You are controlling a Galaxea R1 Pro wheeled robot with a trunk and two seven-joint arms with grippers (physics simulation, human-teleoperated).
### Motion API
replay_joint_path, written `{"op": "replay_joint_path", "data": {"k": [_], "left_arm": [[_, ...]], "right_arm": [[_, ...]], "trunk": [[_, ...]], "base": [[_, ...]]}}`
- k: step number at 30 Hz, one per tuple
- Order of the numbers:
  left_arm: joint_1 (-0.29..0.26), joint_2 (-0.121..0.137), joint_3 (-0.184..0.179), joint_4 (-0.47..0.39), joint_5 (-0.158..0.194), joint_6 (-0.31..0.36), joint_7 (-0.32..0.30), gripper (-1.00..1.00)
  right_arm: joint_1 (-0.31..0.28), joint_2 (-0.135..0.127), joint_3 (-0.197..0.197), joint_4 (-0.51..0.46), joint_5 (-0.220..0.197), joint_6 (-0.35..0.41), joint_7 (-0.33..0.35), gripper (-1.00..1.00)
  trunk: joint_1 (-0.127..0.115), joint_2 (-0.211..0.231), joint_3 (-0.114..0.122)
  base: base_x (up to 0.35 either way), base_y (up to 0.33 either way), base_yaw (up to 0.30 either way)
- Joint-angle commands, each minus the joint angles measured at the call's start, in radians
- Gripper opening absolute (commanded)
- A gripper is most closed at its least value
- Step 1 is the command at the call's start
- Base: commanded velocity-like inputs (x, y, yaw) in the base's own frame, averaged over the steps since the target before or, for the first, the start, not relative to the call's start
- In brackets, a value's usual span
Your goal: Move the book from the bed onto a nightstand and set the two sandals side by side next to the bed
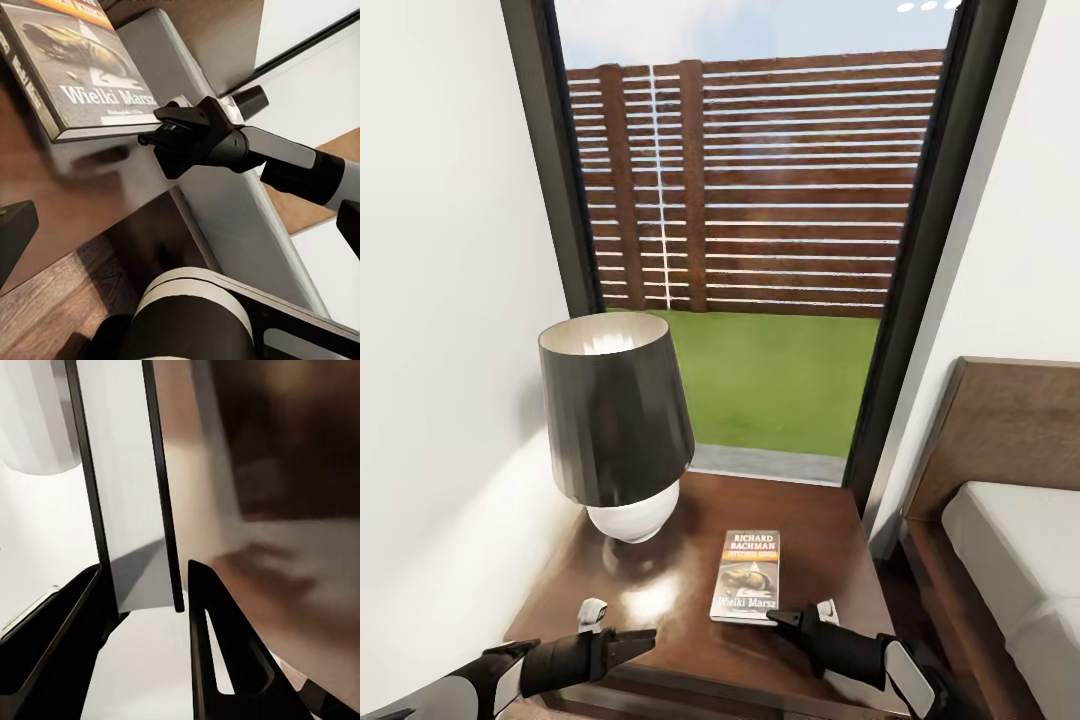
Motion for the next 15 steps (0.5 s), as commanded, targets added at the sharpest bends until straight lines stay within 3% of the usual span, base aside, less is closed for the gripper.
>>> {"op": "replay_joint_path", "data": {"k": [1, 15], "left_arm": [[0.000, 0.000, 0.007, 0.000, -0.008, 0.006, -0.003, 1.00], [0.000, 0.000, 0.007, 0.000, -0.008, 0.006, -0.003, 1.00]], "right_arm": [[0.000, 0.000, -0.003, 0.001, 0.001, 0.005, 0.004, -1.00], [0.000, 0.000, -0.003, 0.000, 0.001, 0.005, 0.004, -1.00]], "trunk": [[0.004, -0.007, -0.004], [0.007, -0.014, -0.007]], "base": [[0.000, 0.000, 0.000], [0.000, 0.000, 0.000]]}}
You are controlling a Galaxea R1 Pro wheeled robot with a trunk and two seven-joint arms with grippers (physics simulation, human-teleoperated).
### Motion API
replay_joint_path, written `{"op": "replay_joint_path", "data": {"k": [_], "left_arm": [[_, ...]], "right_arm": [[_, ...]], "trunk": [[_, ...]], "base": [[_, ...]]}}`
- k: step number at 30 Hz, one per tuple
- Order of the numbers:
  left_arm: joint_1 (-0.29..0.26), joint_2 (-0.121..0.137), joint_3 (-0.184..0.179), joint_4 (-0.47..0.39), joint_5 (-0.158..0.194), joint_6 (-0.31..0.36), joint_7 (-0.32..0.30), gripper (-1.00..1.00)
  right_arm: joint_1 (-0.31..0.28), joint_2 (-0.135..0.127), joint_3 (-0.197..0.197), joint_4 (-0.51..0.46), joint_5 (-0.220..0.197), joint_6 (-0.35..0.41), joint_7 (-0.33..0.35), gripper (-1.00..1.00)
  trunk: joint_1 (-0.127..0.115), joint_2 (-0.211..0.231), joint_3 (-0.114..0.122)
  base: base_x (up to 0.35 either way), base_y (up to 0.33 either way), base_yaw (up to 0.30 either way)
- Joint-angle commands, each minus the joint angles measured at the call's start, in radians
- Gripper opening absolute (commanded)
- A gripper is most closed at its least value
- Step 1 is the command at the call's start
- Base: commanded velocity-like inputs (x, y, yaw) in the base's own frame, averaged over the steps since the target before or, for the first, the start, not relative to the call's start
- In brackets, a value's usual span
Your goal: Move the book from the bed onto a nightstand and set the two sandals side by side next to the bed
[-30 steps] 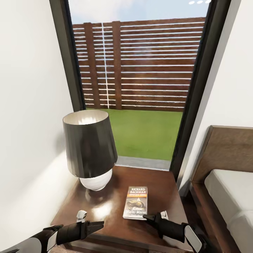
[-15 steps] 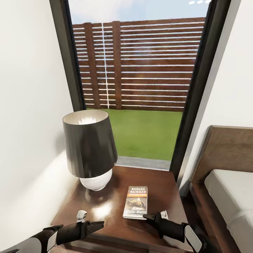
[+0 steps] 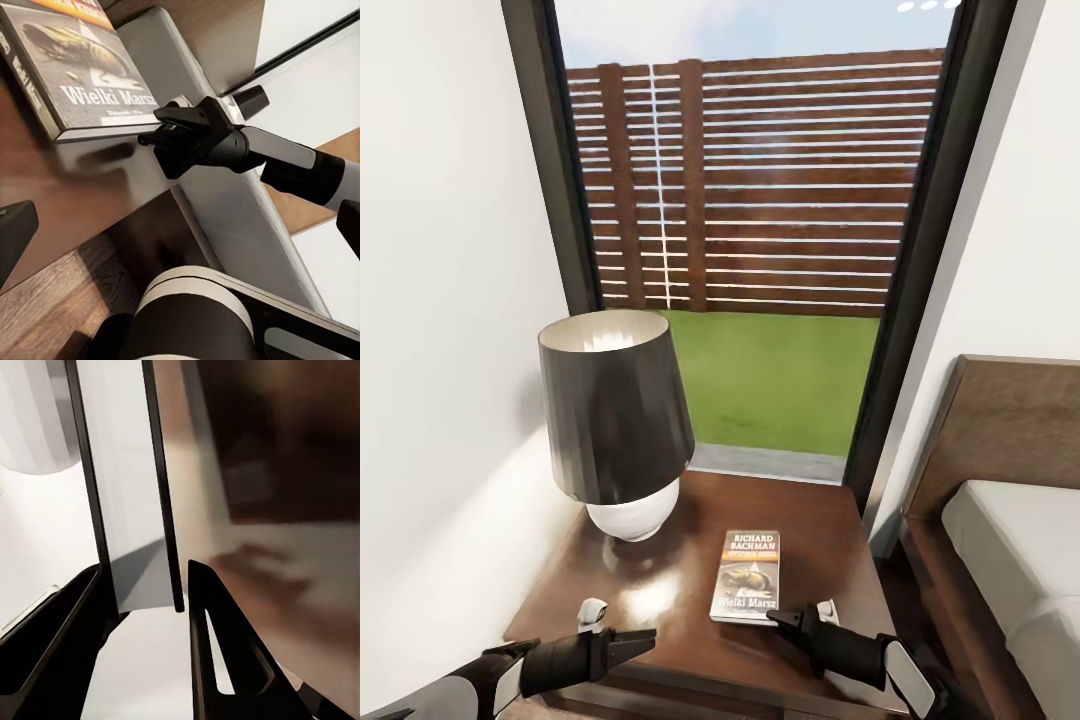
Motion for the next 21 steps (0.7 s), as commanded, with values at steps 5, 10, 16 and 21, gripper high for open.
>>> {"op": "replay_joint_path", "data": {"k": [5, 10, 16, 21], "left_arm": [[0.000, 0.000, 0.007, 0.000, -0.008, 0.006, -0.003, 1.00], [0.000, 0.000, 0.007, 0.000, -0.008, 0.006, -0.003, 1.00], [0.000, 0.000, 0.007, 0.000, -0.008, 0.006, -0.003, 1.00], [0.000, 0.000, 0.007, 0.000, -0.008, 0.006, -0.003, 1.00]], "right_arm": [[-0.001, 0.000, -0.003, 0.000, 0.001, 0.005, 0.004, -1.00], [0.000, 0.000, -0.004, 0.000, 0.000, 0.004, 0.007, -1.00], [-0.001, 0.000, -0.006, 0.000, 0.000, 0.003, 0.008, -1.00], [0.000, 0.000, -0.007, 0.000, 0.000, 0.003, 0.008, -1.00]], "trunk": [[0.000, 0.000, -0.001], [0.000, 0.000, -0.001], [0.000, 0.000, -0.001], [0.000, 0.000, -0.001]], "base": [[0.000, 0.000, 0.000], [0.000, 0.000, 0.000], [0.000, 0.000, 0.000], [0.000, 0.000, 0.000]]}}
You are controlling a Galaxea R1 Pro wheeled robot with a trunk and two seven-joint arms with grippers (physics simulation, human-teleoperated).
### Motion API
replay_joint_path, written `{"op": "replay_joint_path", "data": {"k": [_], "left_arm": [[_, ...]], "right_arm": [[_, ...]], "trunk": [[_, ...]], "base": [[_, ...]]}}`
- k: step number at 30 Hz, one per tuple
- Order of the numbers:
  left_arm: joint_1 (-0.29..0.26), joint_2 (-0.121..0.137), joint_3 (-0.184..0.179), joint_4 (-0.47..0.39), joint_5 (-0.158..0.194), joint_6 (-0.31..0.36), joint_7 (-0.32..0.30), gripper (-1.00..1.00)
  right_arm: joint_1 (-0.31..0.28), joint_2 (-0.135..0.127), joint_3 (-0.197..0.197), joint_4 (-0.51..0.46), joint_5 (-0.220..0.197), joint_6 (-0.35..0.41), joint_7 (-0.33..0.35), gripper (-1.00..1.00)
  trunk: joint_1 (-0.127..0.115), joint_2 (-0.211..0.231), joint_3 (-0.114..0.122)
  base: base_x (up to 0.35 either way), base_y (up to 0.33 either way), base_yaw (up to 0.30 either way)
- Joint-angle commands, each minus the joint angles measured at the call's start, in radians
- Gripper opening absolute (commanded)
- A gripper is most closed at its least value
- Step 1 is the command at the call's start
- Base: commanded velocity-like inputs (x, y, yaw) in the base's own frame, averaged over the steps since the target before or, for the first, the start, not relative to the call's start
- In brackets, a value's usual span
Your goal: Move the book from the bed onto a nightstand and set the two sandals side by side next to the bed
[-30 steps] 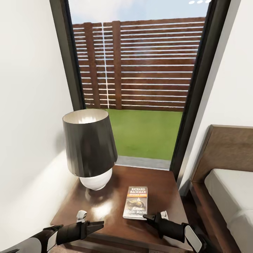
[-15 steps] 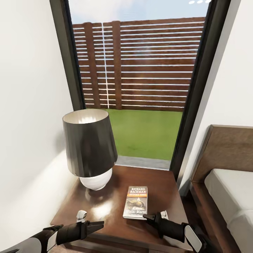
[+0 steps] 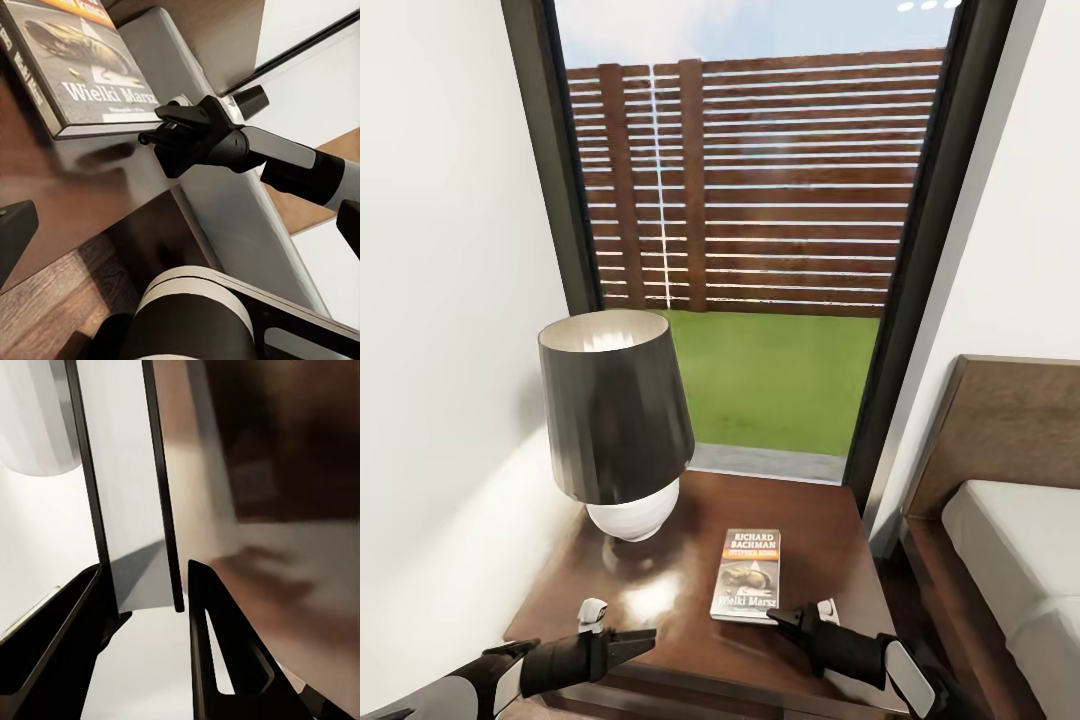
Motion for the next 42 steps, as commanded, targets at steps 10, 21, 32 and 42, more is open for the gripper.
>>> {"op": "replay_joint_path", "data": {"k": [10, 21, 32, 42], "left_arm": [[0.000, 0.000, 0.007, 0.000, -0.008, 0.006, -0.003, 1.00], [0.000, 0.001, 0.007, 0.000, -0.008, 0.006, -0.003, 1.00], [0.000, 0.001, 0.007, 0.000, -0.008, 0.007, -0.003, 1.00], [0.000, 0.001, 0.007, 0.000, -0.008, 0.008, -0.003, 1.00]], "right_arm": [[-0.001, 0.000, -0.003, 0.000, 0.001, 0.005, 0.004, -1.00], [-0.001, 0.000, -0.003, 0.000, 0.001, 0.005, 0.004, -1.00], [-0.001, 0.000, -0.003, 0.000, 0.001, 0.005, 0.004, -1.00], [-0.001, 0.000, -0.003, 0.000, 0.001, 0.005, 0.004, -1.00]], "trunk": [[0.000, 0.000, -0.001], [0.007, -0.014, -0.007], [0.007, -0.014, -0.007], [0.019, -0.035, -0.017]], "base": [[0.000, 0.000, 0.000], [0.000, 0.000, 0.000], [0.000, 0.000, 0.000], [0.000, 0.000, 0.000]]}}
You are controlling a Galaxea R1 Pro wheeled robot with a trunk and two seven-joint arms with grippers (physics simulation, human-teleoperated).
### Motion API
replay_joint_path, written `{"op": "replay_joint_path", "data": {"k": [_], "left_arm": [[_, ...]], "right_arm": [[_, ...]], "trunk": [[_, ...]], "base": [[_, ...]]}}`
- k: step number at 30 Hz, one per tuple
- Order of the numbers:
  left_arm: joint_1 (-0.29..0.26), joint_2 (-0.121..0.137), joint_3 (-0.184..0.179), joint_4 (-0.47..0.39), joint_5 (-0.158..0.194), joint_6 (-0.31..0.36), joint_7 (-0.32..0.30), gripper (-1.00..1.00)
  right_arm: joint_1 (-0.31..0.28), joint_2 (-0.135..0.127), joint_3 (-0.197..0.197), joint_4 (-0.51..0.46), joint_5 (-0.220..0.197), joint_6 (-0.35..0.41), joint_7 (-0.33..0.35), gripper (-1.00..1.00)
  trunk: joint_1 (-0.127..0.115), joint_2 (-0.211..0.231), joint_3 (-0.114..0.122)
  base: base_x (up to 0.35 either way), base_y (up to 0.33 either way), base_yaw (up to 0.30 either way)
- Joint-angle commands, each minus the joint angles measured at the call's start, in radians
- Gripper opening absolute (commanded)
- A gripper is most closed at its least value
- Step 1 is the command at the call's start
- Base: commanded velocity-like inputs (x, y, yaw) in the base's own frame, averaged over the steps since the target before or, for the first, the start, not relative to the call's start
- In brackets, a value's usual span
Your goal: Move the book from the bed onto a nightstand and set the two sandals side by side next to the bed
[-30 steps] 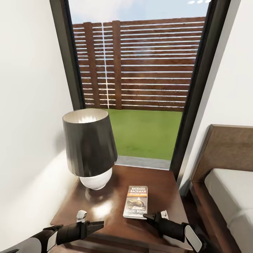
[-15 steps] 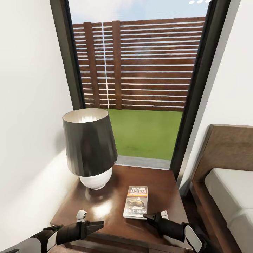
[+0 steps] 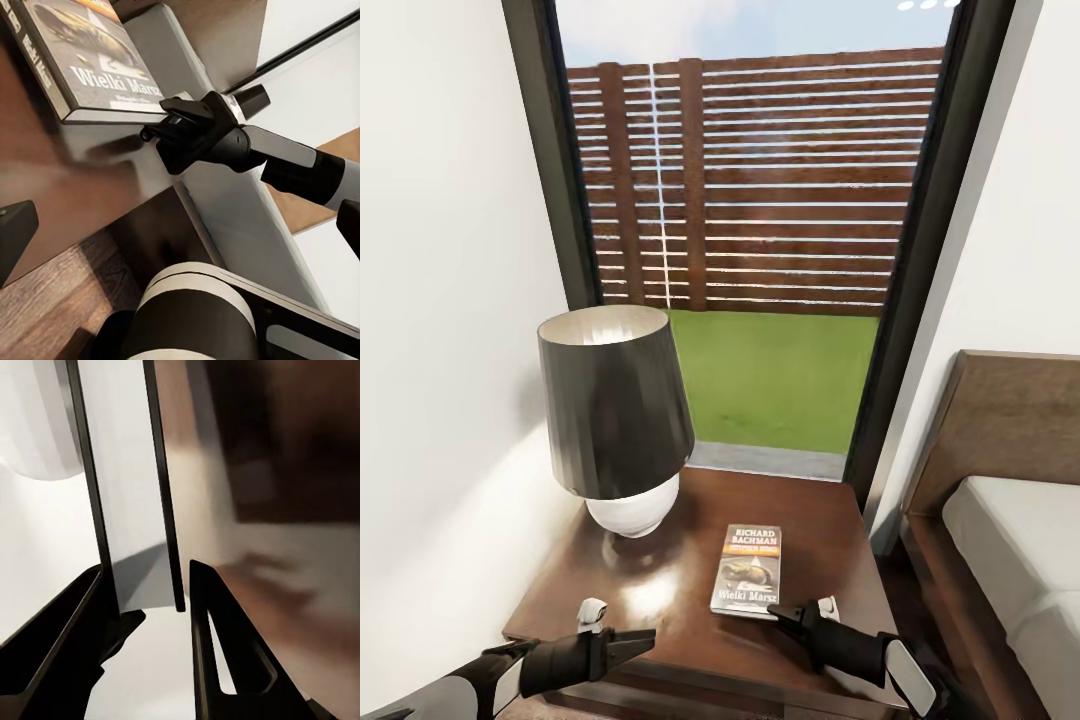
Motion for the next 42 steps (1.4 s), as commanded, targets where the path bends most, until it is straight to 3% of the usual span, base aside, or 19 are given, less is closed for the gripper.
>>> {"op": "replay_joint_path", "data": {"k": [1, 26, 27, 42], "left_arm": [[-0.001, 0.000, 0.007, 0.000, -0.008, 0.006, -0.003, 1.00], [-0.001, 0.000, 0.007, 0.000, -0.008, 0.006, -0.003, 1.00], [-0.001, 0.000, 0.007, 0.000, -0.008, 0.006, -0.003, 1.00], [-0.001, 0.000, 0.007, 0.000, -0.008, 0.006, -0.003, 1.00]], "right_arm": [[0.000, 0.001, 0.000, 0.002, 0.021, -0.001, -0.009, -1.00], [0.000, 0.002, 0.000, 0.002, 0.021, -0.001, -0.009, -1.00], [0.000, 0.002, 0.000, 0.002, 0.021, -0.001, -0.009, 1.00], [0.000, 0.002, 0.000, 0.002, 0.021, -0.001, -0.009, 1.00]], "trunk": [[0.000, 0.000, -0.001], [0.000, 0.000, -0.001], [0.000, 0.000, -0.001], [0.000, 0.000, -0.001]], "base": [[0.000, 0.000, 0.000], [0.000, 0.000, 0.000], [0.000, 0.000, 0.000], [0.000, 0.000, 0.000]]}}
